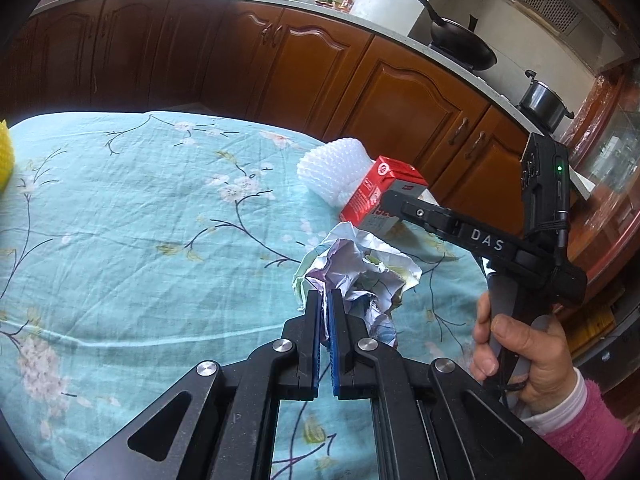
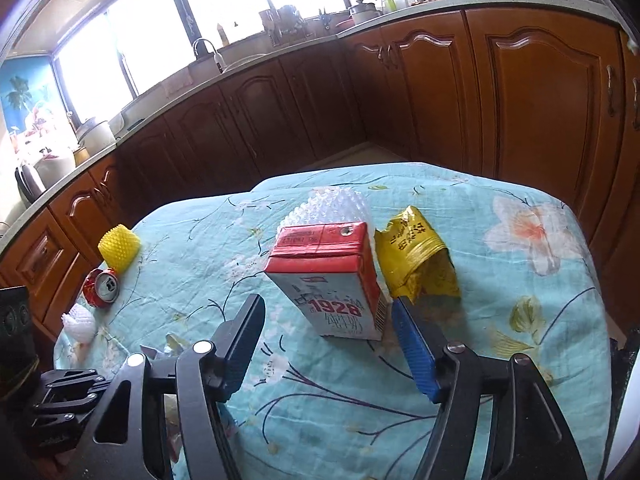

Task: Collect trash
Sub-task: 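Grasp the crumpled foil with the left tool while the right grasps the red-white milk carton, then carry the foil and carton into the black bin and open both tools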

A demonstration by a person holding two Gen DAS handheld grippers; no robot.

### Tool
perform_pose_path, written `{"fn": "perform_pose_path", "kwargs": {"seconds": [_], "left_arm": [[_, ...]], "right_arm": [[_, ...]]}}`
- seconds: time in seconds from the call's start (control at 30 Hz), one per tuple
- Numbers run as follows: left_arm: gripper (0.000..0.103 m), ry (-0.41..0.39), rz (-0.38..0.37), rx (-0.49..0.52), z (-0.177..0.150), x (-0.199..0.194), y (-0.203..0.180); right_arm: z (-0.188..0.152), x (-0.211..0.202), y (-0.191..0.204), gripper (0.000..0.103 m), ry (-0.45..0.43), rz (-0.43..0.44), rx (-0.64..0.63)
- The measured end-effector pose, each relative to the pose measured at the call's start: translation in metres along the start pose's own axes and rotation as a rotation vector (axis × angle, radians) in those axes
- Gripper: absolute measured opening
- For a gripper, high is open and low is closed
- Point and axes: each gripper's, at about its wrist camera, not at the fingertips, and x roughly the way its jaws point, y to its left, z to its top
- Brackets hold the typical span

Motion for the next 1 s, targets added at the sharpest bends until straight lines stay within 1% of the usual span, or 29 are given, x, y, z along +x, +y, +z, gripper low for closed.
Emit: {"fn": "perform_pose_path", "kwargs": {"seconds": [0.13, 0.17, 0.2, 0.33, 0.5, 0.6, 0.77, 1.0], "left_arm": [[0.002, -0.002, 0.004, -0.023, -0.001, -0.006, 0.011], [0.002, -0.004, 0.003, -0.026, -0.001, -0.008, 0.012], [0.002, -0.006, 0.002, -0.025, -0.001, -0.009, 0.012], [0.002, -0.012, -0.005, -0.008, 0.001, -0.01, 0.006], [0.002, -0.007, -0.035, 0.003, 0.004, -0.006, -0.007], [0.002, -0.002, -0.055, 0.023, 0.004, -0.001, -0.021], [0.002, 0.013, -0.103, 0.076, 0.002, 0.01, -0.055], [0.002, 0.038, -0.154, 0.158, 0.001, 0.029, -0.104]], "right_arm": [[0.0, 0.019, 0.013, 0.068, -0.013, -0.05, -0.032], [0.001, 0.021, 0.014, 0.06, -0.02, -0.066, -0.037], [0.001, 0.021, 0.014, 0.049, -0.025, -0.072, -0.033], [-0.003, 0.002, 0.004, 0.047, -0.055, -0.072, 0.005], [-0.015, -0.045, -0.012, 0.046, -0.104, -0.052, 0.068], [-0.03, -0.073, -0.023, 0.046, -0.121, -0.054, 0.099], [-0.059, -0.113, -0.041, 0.046, -0.137, -0.071, 0.162], [-0.087, -0.165, -0.069, 0.046, -0.174, -0.125, 0.233]]}}
